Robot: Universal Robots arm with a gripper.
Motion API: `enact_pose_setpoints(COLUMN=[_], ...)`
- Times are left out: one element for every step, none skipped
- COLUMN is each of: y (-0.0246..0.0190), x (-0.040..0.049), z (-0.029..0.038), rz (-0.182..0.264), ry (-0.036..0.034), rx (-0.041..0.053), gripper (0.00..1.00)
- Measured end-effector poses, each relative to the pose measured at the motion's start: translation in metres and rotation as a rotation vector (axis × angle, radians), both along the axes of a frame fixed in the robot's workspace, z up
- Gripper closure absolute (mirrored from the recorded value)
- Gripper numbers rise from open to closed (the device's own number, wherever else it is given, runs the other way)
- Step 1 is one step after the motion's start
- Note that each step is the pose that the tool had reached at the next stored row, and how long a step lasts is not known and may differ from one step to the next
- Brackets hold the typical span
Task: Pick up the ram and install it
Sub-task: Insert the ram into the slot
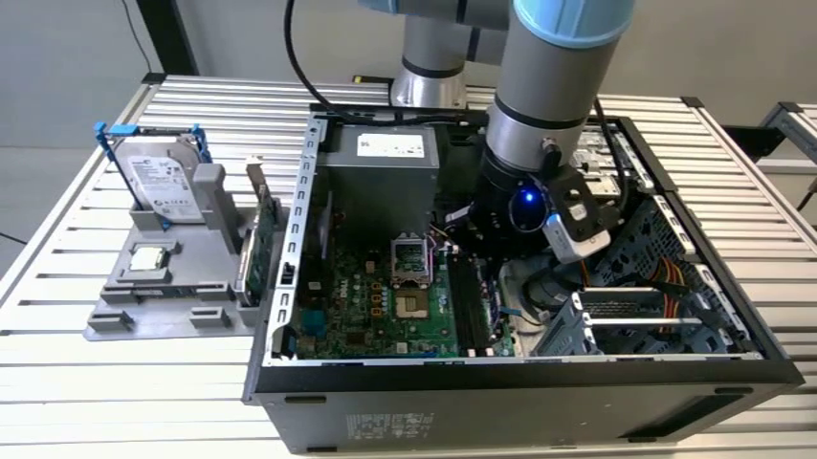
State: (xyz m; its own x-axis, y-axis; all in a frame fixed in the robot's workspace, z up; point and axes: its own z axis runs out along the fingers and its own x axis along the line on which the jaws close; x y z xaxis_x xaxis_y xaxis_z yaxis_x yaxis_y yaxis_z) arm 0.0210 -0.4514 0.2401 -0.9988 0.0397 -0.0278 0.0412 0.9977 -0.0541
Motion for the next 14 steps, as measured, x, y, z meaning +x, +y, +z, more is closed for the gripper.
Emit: enact_pose_setpoints(y=[0.0, 0.0, 0.0, 0.0, 0.0, 0.0001, 0.0, 0.0, 0.0, 0.0, 0.0, 0.0, -0.0001, -0.0002], x=[0.0, 0.0001, 0.0001, 0.0001, 0.0001, 0.0001, 0.0001, 0.0001, 0.0001, 0.0001, 0.0001, 0.0001, 0.0001, 0.0001], z=[0.0, 0.0, -0.0001, -0.0003, -0.0007, -0.0014, -0.0017, -0.0017, -0.002, -0.0025, -0.003, -0.0033, -0.0038, -0.0045], rz=[0.0, 0.0, 0.0, 0.0, 0.0, 0.001, 0.003, 0.005, 0.008, 0.01, 0.013, 0.016, 0.017, 0.018], ry=[0.0, 0.0001, 0.0001, 0.0, -0.0001, -0.0001, 0.0, 0.0001, 0.0, 0.0, -0.0001, 0.0, 0.0, 0.0], rx=[-0.0002, -0.0004, -0.0003, 0.0, 0.0002, 0.0005, 0.0001, -0.0002, -0.0001, 0.0001, 0.0, -0.0002, -0.0003, -0.0002], gripper=[1.0, 1.0, 1.0, 1.0, 1.0, 1.0, 1.0, 1.0, 1.0, 1.0, 1.0, 1.0, 1.0, 1.0])
